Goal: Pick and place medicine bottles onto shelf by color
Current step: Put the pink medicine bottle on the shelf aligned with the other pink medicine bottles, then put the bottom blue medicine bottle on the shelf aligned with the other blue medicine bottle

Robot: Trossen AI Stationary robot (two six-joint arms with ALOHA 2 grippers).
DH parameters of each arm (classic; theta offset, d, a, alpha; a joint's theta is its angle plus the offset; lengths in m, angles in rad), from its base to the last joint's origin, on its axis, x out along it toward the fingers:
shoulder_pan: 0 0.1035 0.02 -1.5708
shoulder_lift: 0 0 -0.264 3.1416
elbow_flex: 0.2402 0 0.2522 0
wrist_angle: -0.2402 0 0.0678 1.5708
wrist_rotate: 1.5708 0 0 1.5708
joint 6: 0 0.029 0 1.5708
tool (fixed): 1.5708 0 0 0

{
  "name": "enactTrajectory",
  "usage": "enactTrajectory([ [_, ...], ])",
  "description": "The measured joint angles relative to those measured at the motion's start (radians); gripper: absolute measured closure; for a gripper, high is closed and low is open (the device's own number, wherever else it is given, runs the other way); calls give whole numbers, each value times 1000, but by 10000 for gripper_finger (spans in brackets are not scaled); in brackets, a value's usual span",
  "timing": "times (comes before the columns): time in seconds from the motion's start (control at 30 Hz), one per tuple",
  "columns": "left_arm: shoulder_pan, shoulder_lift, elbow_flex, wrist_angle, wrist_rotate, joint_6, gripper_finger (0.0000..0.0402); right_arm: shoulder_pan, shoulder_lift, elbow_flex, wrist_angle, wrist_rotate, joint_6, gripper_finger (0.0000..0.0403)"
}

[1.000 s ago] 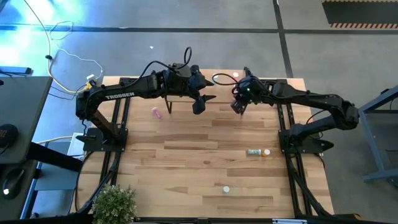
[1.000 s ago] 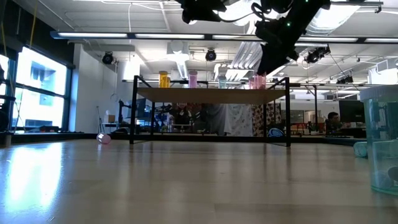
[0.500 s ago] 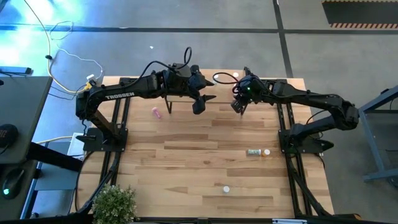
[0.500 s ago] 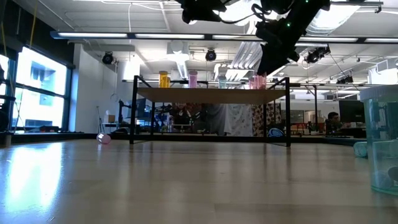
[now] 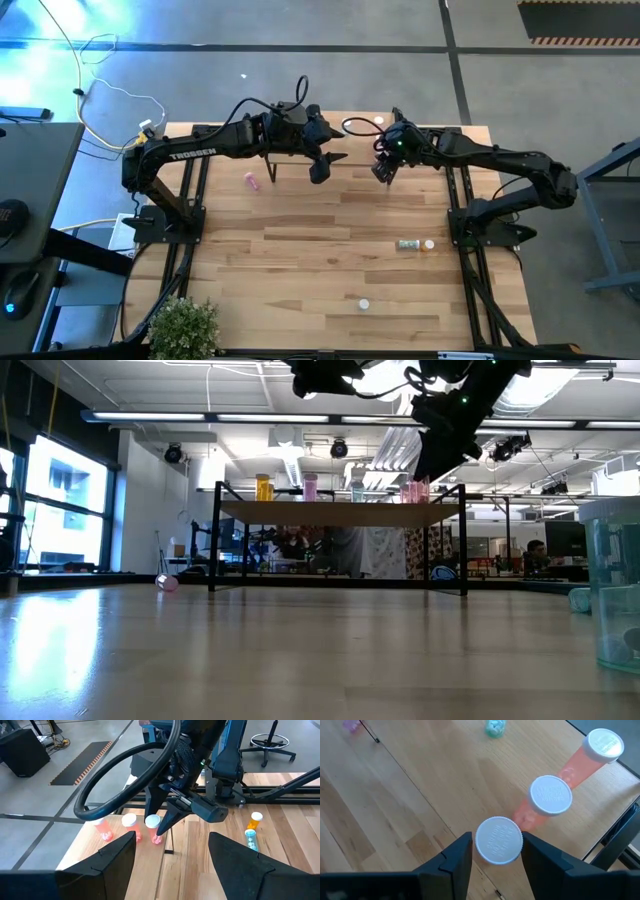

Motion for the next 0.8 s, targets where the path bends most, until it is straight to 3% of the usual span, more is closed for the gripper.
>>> enactTrajectory([
  [0.5,0,0,0,0,0,0,161,0,-2,111,-57,10,0,247],
  [0.8,2,-12,-1,-81,-1,2,161,17,-2,330,-244,11,81,247],
])
